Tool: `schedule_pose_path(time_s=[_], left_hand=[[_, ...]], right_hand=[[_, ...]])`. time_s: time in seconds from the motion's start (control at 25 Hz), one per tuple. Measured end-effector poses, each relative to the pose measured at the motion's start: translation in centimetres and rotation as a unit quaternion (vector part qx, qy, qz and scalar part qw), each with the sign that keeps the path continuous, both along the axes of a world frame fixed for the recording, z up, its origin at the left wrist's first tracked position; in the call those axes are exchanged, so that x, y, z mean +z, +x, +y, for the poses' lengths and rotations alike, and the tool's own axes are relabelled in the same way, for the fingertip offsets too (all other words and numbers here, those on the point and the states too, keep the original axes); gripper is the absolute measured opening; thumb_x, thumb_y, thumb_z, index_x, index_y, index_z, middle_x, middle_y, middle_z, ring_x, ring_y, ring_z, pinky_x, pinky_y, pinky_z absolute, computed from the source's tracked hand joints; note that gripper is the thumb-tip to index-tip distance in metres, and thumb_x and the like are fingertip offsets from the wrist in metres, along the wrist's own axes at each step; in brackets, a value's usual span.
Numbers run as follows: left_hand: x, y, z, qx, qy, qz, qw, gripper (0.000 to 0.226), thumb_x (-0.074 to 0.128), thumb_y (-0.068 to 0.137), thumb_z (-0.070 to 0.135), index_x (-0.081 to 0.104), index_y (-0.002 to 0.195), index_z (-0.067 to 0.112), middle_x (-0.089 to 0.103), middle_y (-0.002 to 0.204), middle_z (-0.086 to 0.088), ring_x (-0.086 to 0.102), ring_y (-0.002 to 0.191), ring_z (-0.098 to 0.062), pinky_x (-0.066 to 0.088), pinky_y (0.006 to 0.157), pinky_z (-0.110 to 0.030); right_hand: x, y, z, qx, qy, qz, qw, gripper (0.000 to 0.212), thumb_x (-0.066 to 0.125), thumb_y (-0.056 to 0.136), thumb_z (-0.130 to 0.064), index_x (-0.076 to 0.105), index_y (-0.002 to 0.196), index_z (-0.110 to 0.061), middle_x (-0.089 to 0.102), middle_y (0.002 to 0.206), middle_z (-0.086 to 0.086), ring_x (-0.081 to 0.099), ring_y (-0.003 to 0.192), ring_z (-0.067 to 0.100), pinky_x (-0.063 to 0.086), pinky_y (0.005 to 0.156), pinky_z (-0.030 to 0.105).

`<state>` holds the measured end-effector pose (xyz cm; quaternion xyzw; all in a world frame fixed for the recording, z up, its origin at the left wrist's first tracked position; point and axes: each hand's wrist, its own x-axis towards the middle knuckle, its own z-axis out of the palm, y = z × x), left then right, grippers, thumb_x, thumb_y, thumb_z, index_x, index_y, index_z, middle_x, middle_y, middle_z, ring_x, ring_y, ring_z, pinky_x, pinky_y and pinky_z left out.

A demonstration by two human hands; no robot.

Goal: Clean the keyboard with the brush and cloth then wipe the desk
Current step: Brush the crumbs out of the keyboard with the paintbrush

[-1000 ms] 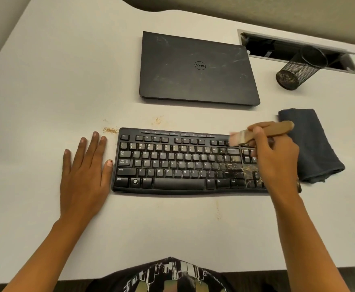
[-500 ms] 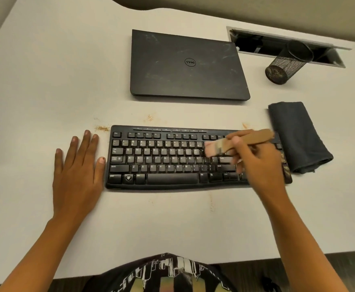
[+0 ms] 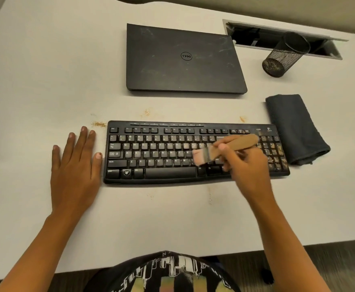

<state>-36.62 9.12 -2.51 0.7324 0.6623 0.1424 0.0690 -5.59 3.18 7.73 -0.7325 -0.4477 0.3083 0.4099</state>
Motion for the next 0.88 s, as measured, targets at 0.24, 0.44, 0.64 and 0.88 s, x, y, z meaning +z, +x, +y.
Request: schedule_pose_path(time_s=[0.24, 0.44, 0.64, 0.88], left_hand=[[0.0, -0.1, -0.1, -0.001, -0.002, -0.002, 1.0, 0.059, 0.016, 0.1, 0.041, 0.025, 0.154, 0.019, 0.021, 0.162, 0.001, 0.014, 0.15, -0.02, -0.005, 0.119, -0.035], [0.1, 0.0, -0.1, 0.001, -0.002, -0.007, 1.0, 0.06, 0.014, 0.099, 0.043, 0.024, 0.155, 0.021, 0.02, 0.162, 0.003, 0.013, 0.15, -0.019, -0.011, 0.117, -0.027], [0.2, 0.0, -0.2, 0.001, -0.004, -0.009, 1.0, 0.061, 0.014, 0.099, 0.043, 0.024, 0.155, 0.02, 0.02, 0.162, 0.002, 0.013, 0.15, -0.02, -0.005, 0.119, -0.035], [-0.1, 0.0, -0.2, 0.003, -0.007, -0.007, 1.0, 0.059, 0.014, 0.1, 0.042, 0.024, 0.155, 0.022, 0.02, 0.162, 0.003, 0.012, 0.15, -0.019, -0.001, 0.12, -0.04]], right_hand=[[0.8, 2.7, -0.3, -0.073, 0.056, -0.142, 0.986, 0.014, 0.056, 0.096, -0.019, 0.069, 0.093, -0.017, 0.066, 0.078, -0.009, 0.062, 0.07, 0.011, 0.049, 0.058, 0.019], [1.3, 4.5, 3.9, -0.058, 0.023, -0.189, 0.98, 0.011, 0.05, 0.099, -0.028, 0.057, 0.091, -0.027, 0.059, 0.079, -0.007, 0.057, 0.074, 0.012, 0.042, 0.062, 0.014], [1.6, 5.0, 1.6, -0.005, -0.04, -0.202, 0.978, 0.042, 0.049, 0.1, -0.029, 0.058, 0.069, -0.002, 0.056, 0.061, 0.011, 0.051, 0.056, 0.027, 0.047, 0.058, 0.042], [2.5, 4.8, -2.6, -0.02, -0.066, -0.182, 0.981, 0.041, 0.051, 0.097, -0.03, 0.064, 0.074, 0.001, 0.063, 0.066, 0.017, 0.058, 0.062, 0.033, 0.05, 0.058, 0.046]])
